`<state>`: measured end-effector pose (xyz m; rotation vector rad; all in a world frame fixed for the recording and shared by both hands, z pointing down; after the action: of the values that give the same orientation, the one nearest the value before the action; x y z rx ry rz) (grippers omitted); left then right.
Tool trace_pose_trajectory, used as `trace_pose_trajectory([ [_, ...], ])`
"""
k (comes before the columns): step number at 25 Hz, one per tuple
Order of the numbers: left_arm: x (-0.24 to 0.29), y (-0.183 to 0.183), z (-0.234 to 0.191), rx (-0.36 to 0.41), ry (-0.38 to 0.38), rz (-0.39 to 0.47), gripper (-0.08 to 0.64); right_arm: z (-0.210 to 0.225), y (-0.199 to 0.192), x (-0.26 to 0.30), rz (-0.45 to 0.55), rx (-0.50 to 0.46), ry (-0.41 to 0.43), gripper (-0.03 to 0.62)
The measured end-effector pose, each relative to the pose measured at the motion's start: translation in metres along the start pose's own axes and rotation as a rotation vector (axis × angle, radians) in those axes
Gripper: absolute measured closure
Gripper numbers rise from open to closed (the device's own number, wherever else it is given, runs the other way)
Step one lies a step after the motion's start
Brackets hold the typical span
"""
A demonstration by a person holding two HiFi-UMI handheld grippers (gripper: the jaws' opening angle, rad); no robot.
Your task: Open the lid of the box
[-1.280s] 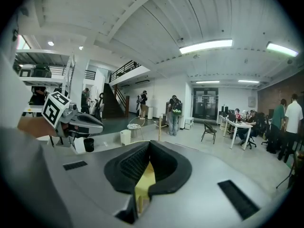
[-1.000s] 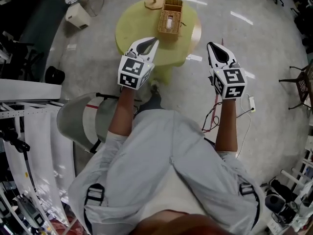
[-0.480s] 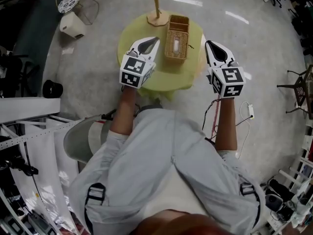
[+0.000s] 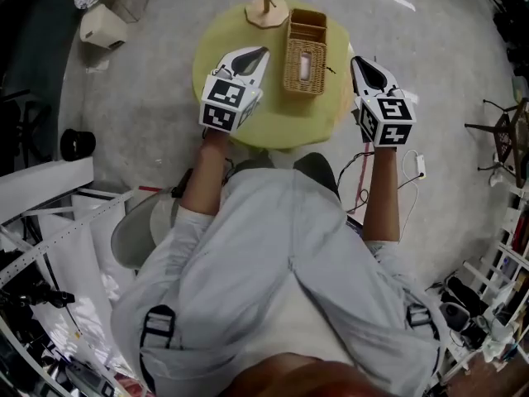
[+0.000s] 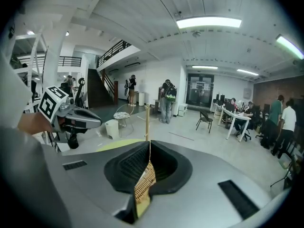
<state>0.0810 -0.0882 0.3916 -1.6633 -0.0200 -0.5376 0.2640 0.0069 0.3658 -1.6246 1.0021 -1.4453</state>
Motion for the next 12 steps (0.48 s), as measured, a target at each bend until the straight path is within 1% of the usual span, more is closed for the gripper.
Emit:
trace_pose_trajectory([
  [4, 0.014, -0.017, -0.007, -0.037, -0.007, -0.035, 0.529, -0.001, -0.025, 0.021, -0.069, -0.009, 0.04, 0.553],
  [8, 0.031, -0.033, -0.017, -0.077, 0.015, -0.079, 0.529, 0.003, -0.05, 0.045, -0.134, -0.062, 0.083, 0.532],
  [12, 0.051, -0.047, -0.019, -0.109, 0.04, -0.125, 0.529, 0.018, -0.077, 0.068, -0.194, -0.064, 0.133, 0.531],
])
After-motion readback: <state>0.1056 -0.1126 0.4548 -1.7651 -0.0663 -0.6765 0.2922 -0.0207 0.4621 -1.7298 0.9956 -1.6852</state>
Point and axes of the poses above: the fingertips, and each gripper's own axes: x forward along the fingers, z to its right, y out of its top, the point moved 3 cm from there along -x, backward along the fingers, and after that the axes turned 5 degrees about -y, right-handed, at the moved point
